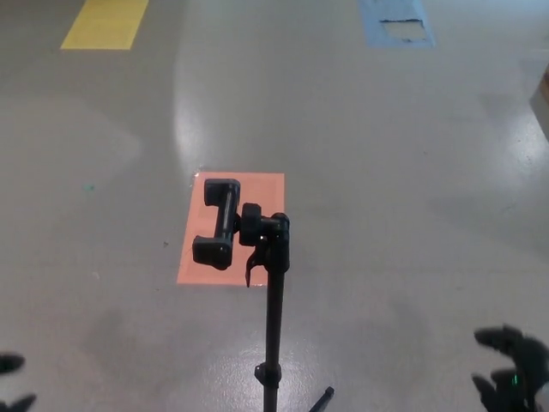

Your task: The robot uses its left hand to grab the top of a phone stand kept on the floor and tilt it upwards to adjust its angle

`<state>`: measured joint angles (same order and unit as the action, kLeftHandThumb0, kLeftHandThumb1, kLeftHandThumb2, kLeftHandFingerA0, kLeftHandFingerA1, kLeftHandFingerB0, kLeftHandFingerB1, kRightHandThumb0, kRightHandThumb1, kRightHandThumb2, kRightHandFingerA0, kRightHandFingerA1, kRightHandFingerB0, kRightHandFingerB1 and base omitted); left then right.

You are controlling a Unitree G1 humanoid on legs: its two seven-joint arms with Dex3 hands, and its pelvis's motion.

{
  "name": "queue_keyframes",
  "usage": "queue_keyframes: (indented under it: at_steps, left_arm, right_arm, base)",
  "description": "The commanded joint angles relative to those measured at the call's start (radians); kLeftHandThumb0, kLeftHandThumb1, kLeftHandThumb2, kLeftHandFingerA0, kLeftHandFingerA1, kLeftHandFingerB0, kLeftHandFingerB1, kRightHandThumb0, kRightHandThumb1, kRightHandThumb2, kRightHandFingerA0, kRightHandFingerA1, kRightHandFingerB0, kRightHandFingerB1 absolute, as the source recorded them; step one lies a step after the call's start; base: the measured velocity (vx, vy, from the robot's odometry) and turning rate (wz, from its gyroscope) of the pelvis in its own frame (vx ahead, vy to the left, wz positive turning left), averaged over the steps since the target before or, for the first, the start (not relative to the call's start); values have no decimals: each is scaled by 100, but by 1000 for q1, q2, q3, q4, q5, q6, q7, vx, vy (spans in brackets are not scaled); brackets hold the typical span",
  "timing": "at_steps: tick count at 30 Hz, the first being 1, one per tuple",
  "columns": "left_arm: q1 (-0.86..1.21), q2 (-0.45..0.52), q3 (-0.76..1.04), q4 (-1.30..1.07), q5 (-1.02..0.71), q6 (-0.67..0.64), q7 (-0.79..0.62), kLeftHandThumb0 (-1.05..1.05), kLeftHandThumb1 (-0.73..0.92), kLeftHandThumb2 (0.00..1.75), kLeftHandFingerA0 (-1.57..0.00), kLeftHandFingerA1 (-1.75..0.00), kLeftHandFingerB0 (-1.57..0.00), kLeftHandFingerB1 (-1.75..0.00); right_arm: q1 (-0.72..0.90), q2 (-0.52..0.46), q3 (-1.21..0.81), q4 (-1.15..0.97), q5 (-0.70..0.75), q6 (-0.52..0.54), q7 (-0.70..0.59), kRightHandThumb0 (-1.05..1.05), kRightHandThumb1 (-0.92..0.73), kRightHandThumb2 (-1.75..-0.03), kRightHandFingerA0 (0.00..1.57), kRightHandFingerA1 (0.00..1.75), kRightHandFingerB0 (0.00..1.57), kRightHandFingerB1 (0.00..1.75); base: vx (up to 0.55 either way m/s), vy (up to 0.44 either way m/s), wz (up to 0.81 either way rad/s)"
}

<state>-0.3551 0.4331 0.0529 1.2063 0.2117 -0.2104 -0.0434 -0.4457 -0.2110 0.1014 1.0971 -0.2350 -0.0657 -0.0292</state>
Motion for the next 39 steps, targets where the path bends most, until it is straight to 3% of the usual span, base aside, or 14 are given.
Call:
queue_keyframes:
  at_steps: [1, 7, 8, 10, 12, 13, 19, 21, 22, 24, 25, 26, 27, 39]
  left_arm:
    - [-22, 30, 6, 60, -6, -101, 35, -27, 62, 59, -47, -37, -42, -34]
    - [-25, 30, 8, 79, -8, -114, 42, -34, 56, 69, -41, -43, -40, -41]
    - [-30, 29, 13, 81, -13, -110, 42, -34, 56, 69, -41, -42, -40, -41]
    - [-30, 26, 21, 82, -21, -112, 42, -34, 55, 69, -42, -43, -41, -41]
    - [-31, 24, 24, 81, -22, -123, 52, -34, 55, 68, -41, -42, -41, -41]
    - [-35, 24, 27, 78, -24, -136, 53, -33, 55, 69, -42, -43, -39, -41]
    - [-48, 35, 24, 47, -14, -222, 71, -24, 64, 58, -44, -36, -39, -32]
    - [-57, 49, 18, 16, -8, -273, 70, -23, 63, 59, -44, -36, -39, -33]
    - [-60, 53, 16, 4, -6, -287, 72, -31, 57, 68, -42, -41, -39, -40]
    - [-64, 56, 12, -5, -3, -294, 78, -31, 57, 68, -42, -41, -39, -40]
    - [-67, 63, 8, -15, 3, -299, 81, -26, 61, 59, -49, -36, -41, -35]
    - [-71, 72, 1, -28, 9, -306, 86, -26, 61, 59, -49, -36, -41, -35]
    - [-72, 77, 6, -38, -2, -333, 72, -23, 60, 58, -48, -37, -42, -35]
    - [-99, 137, 31, -196, -72, -452, -65, -19, 65, 58, -38, -32, -37, -35]
  right_arm:
    - [-25, -18, -2, 65, -17, -61, -79, -12, -56, -96, 26, 53, 14, 46]
    - [-28, -7, -34, 88, 13, -106, -97, -11, -55, -95, 20, 51, 14, 47]
    - [-26, -3, -39, 91, 15, -125, -106, -23, -70, -66, 29, 38, 25, 33]
    - [-22, -3, -37, 93, 6, -138, -122, -21, -69, -60, 35, 37, 27, 30]
    - [-17, -4, -38, 93, 5, -156, -126, -30, -66, -68, 30, 40, 24, 34]
    - [-15, -4, -43, 93, 9, -171, -129, -15, -54, -94, 24, 53, 13, 47]
    - [-9, -3, -45, 106, 5, -211, -147, -11, -56, -96, 25, 54, 12, 46]
    - [-15, 0, -45, 113, 6, -210, -145, -10, -56, -96, 24, 53, 12, 46]
    - [-20, 1, -46, 117, 8, -209, -141, -17, -77, -66, 30, 39, 23, 31]
    - [-26, 0, -45, 122, 7, -208, -136, -17, -77, -66, 30, 39, 23, 31]
    - [-28, 2, -44, 123, 6, -211, -137, -12, -57, -97, 27, 55, 11, 46]
    - [-30, 4, -42, 125, 4, -216, -138, -12, -57, -97, 27, 55, 11, 46]
    - [-34, 5, -41, 127, 4, -214, -132, -20, -75, -67, 32, 41, 22, 31]
    - [-66, 12, -58, 131, 29, -181, -89, -25, -71, -68, 29, 41, 15, 31]
  base:
    - [0, 0, 0]
    - [0, 0, 0]
    - [0, 0, 0]
    - [0, 0, 0]
    - [0, 0, 0]
    - [0, 0, 0]
    - [0, 0, 0]
    - [0, 0, 0]
    - [0, 0, 0]
    - [0, 0, 0]
    - [0, 0, 0]
    - [0, 0, 0]
    - [0, 0, 0]
    - [0, 0, 0]
